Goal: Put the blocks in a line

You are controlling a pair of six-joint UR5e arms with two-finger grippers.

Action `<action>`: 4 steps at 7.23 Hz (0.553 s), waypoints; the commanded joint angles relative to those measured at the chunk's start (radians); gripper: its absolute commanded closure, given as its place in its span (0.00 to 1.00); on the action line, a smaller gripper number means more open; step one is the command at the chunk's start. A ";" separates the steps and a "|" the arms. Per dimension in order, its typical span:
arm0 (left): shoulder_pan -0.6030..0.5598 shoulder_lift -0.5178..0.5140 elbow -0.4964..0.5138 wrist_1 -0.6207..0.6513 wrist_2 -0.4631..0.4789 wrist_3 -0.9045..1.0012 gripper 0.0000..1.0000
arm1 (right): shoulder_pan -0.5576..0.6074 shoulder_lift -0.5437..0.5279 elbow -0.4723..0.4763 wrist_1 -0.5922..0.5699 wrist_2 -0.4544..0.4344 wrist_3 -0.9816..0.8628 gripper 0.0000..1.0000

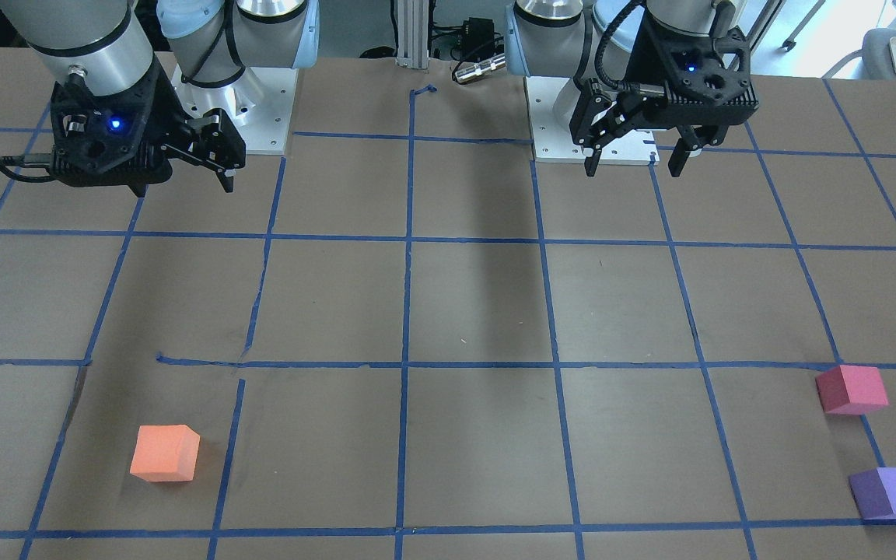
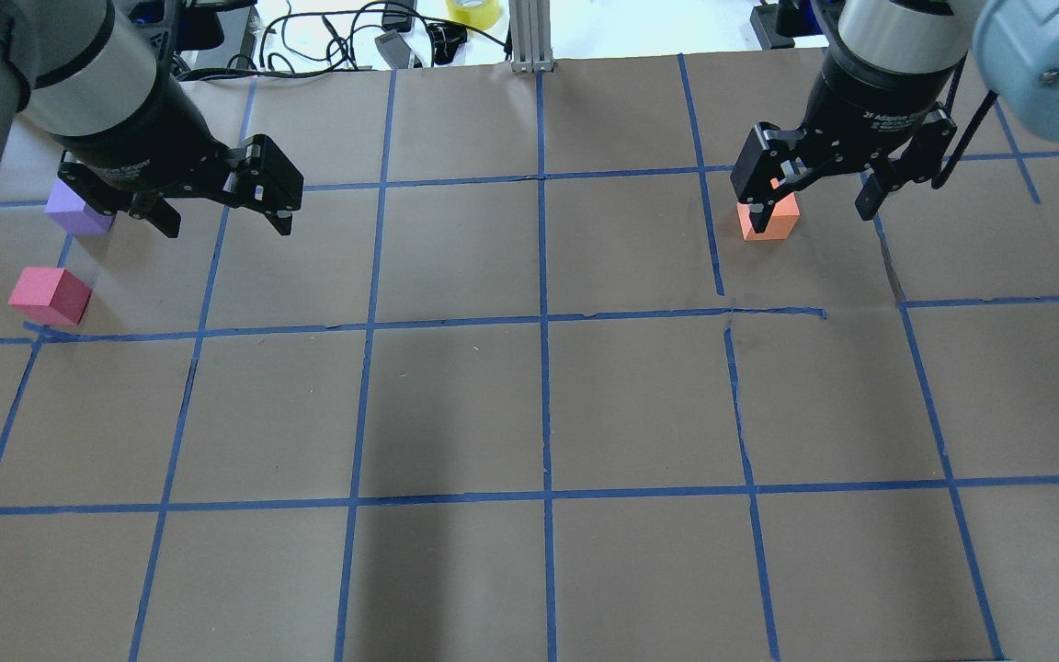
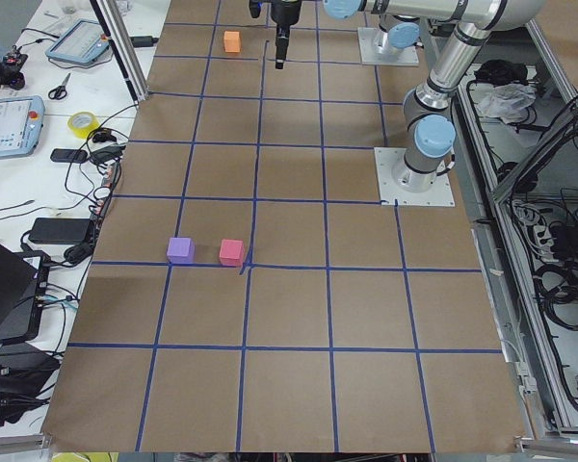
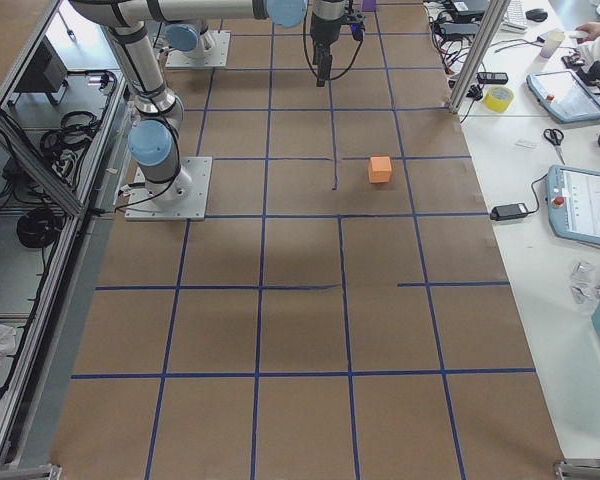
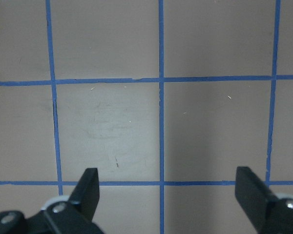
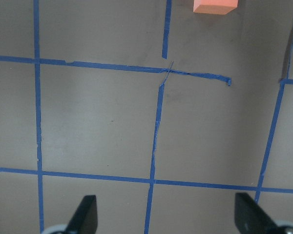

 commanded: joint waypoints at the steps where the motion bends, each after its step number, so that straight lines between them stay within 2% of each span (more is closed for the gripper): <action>1: -0.002 -0.002 0.003 -0.002 0.001 0.009 0.00 | -0.001 -0.001 0.011 0.001 0.000 -0.002 0.00; 4: 0.005 -0.004 0.004 0.001 0.001 0.015 0.00 | -0.001 -0.006 0.014 -0.001 -0.002 -0.002 0.00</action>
